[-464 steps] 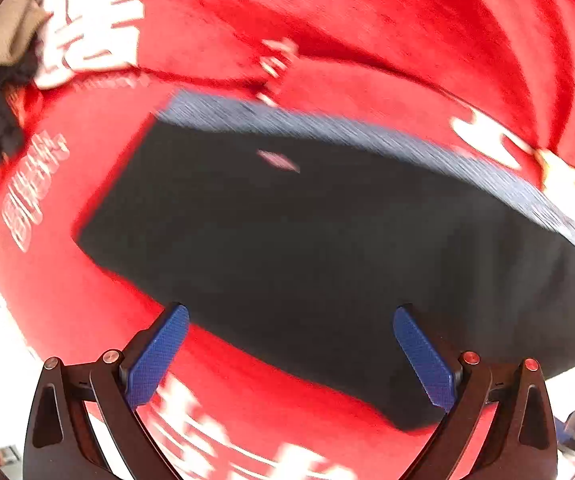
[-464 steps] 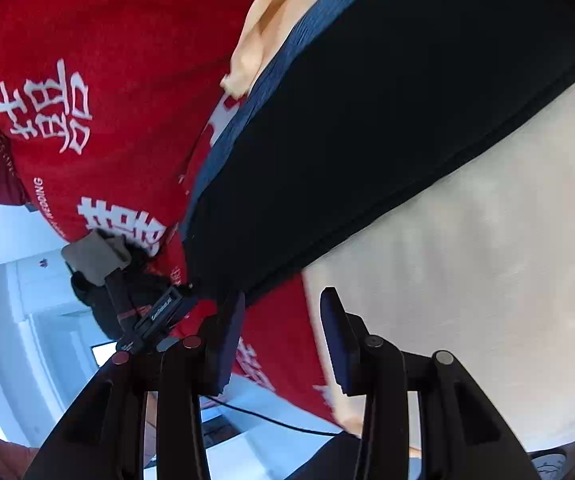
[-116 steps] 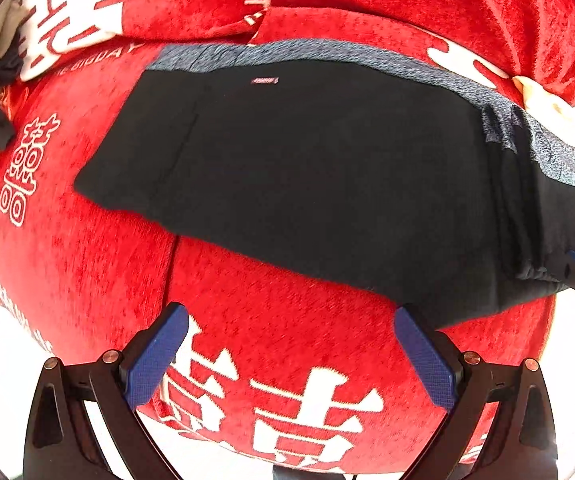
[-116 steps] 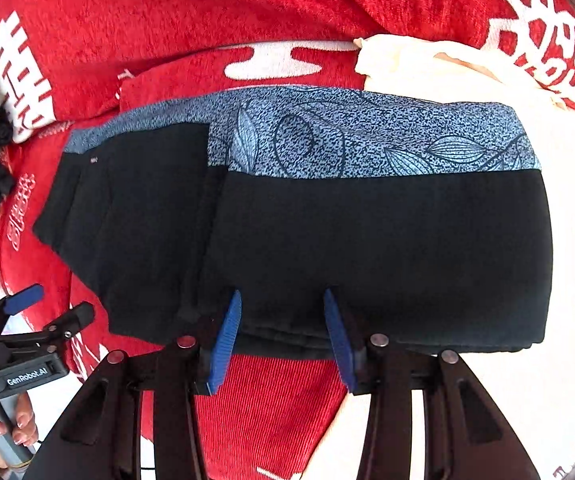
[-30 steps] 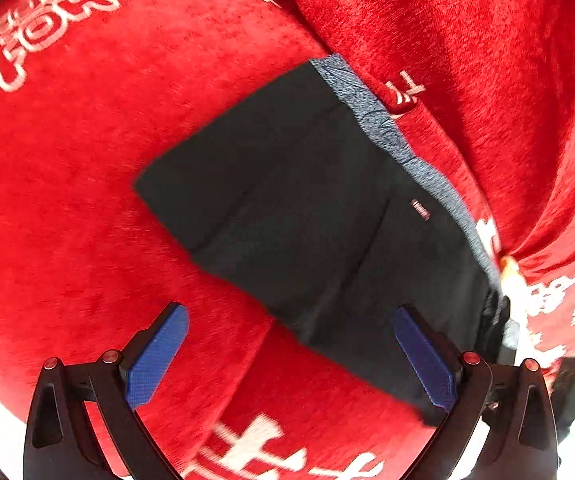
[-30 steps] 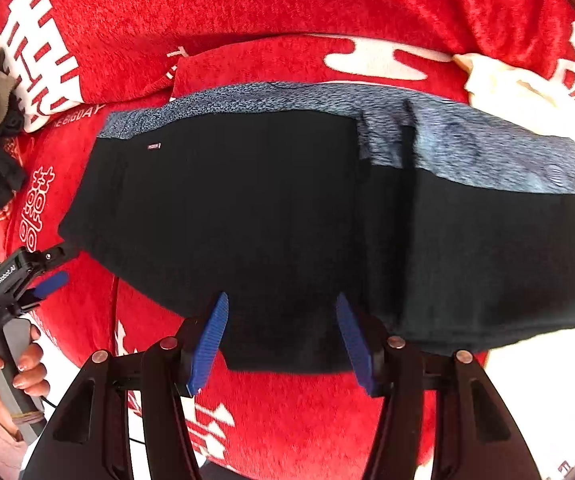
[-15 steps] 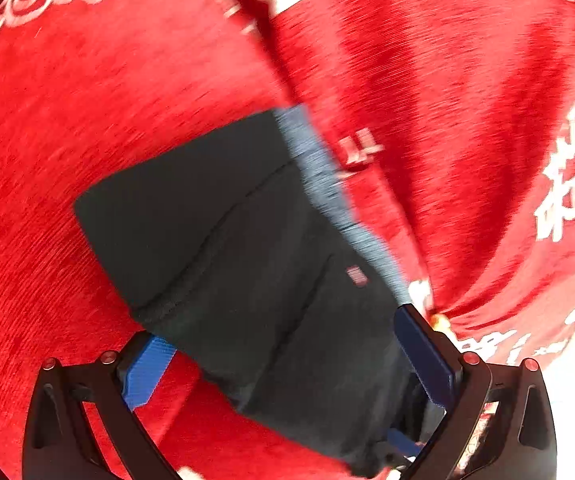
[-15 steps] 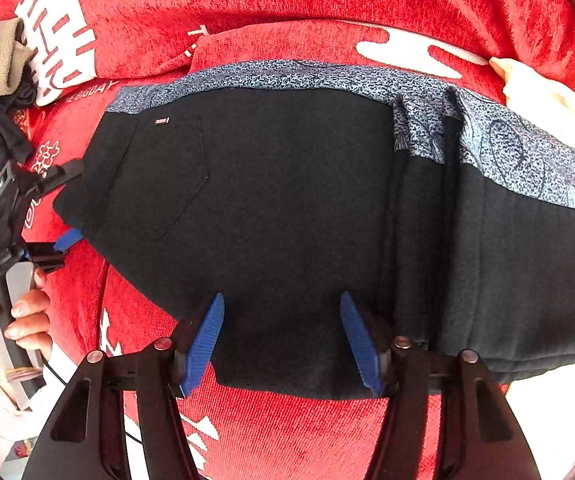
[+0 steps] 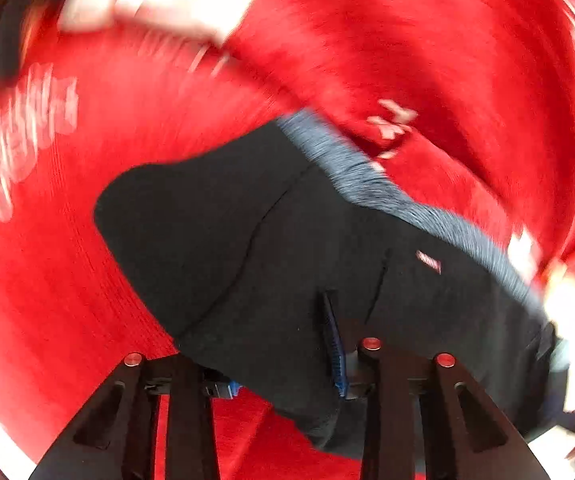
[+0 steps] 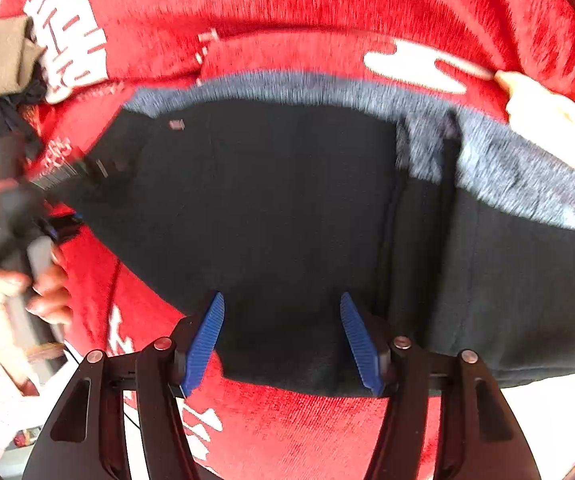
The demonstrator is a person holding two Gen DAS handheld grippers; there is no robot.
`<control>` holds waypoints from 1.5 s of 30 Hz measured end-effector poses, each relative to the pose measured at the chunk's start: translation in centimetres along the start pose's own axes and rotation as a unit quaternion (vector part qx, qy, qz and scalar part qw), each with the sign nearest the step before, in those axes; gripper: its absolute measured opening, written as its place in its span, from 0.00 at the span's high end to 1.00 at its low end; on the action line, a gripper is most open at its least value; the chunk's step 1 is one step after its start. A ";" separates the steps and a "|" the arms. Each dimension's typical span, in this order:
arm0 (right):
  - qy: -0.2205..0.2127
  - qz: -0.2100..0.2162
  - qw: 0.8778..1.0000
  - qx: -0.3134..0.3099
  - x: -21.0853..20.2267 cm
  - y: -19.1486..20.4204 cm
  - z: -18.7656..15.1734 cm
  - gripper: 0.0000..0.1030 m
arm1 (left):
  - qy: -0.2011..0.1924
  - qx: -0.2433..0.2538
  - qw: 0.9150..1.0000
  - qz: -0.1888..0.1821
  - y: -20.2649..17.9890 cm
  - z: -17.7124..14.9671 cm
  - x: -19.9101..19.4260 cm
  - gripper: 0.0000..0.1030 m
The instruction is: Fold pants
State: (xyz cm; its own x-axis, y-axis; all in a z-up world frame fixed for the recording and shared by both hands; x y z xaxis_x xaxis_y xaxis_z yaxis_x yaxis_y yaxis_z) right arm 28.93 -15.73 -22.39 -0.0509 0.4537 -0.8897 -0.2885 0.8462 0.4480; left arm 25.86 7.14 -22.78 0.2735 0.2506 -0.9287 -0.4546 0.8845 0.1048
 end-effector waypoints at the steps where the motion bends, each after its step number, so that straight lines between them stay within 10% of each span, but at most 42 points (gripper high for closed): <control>1: -0.006 0.008 1.000 0.000 -0.7 0.2 0.7 0.37 | -0.034 0.046 0.998 0.028 -0.9 0.1 -0.9 0.68; 8: 0.004 0.125 0.992 0.005 -2.2 4.6 8.6 0.23 | -0.156 0.240 0.950 0.128 -4.7 -1.0 -3.3 0.68; 14: 0.112 0.221 0.969 -0.022 2.9 13.1 13.5 0.23 | -0.168 0.257 0.941 0.142 -5.1 -1.2 -3.3 0.68; 24: 0.260 0.150 0.952 -0.054 12.7 17.5 12.5 0.24 | -0.179 0.264 0.936 0.149 -5.5 -1.9 -5.4 0.68; 25: 0.260 0.146 0.953 -0.044 13.0 16.9 12.4 0.50 | -0.188 0.267 0.934 0.146 -6.1 -2.0 -6.3 0.68; 26: 0.253 0.151 0.955 -0.026 12.8 16.4 12.4 0.77 | -0.194 0.271 0.932 0.143 -6.4 -1.9 -7.0 0.68; 28: 0.223 0.161 0.961 -0.014 11.5 15.6 12.6 0.81 | -0.209 0.276 0.928 0.137 -7.3 -1.6 -9.0 0.68; 37: 0.090 0.289 0.953 -0.002 -0.5 12.3 12.6 0.82 | -0.254 0.276 0.925 0.061 -14.3 -0.7 -20.0 0.68; 45: -0.039 0.343 0.938 0.040 -12.3 2.6 9.0 0.82 | -0.262 0.343 0.902 -0.027 -26.6 -5.6 -25.5 0.68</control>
State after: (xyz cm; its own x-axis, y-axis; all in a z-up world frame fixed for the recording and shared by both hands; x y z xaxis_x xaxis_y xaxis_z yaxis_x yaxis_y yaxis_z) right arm 37.42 -16.61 -9.56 -0.1266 0.9152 -0.3825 -0.1411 0.3651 0.9202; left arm 26.18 -25.00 -3.86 0.7235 0.1931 -0.6628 0.1526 0.8916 0.4264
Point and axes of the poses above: each gripper's, at about its wrist camera, not at the fingertips, and x roughly the way its jaws point, y to its left, z to its top, the point moved 9 cm from there along x, roughly the way its jaws point, and after that the axes turned 13 degrees about z, right-handed, at the moved point
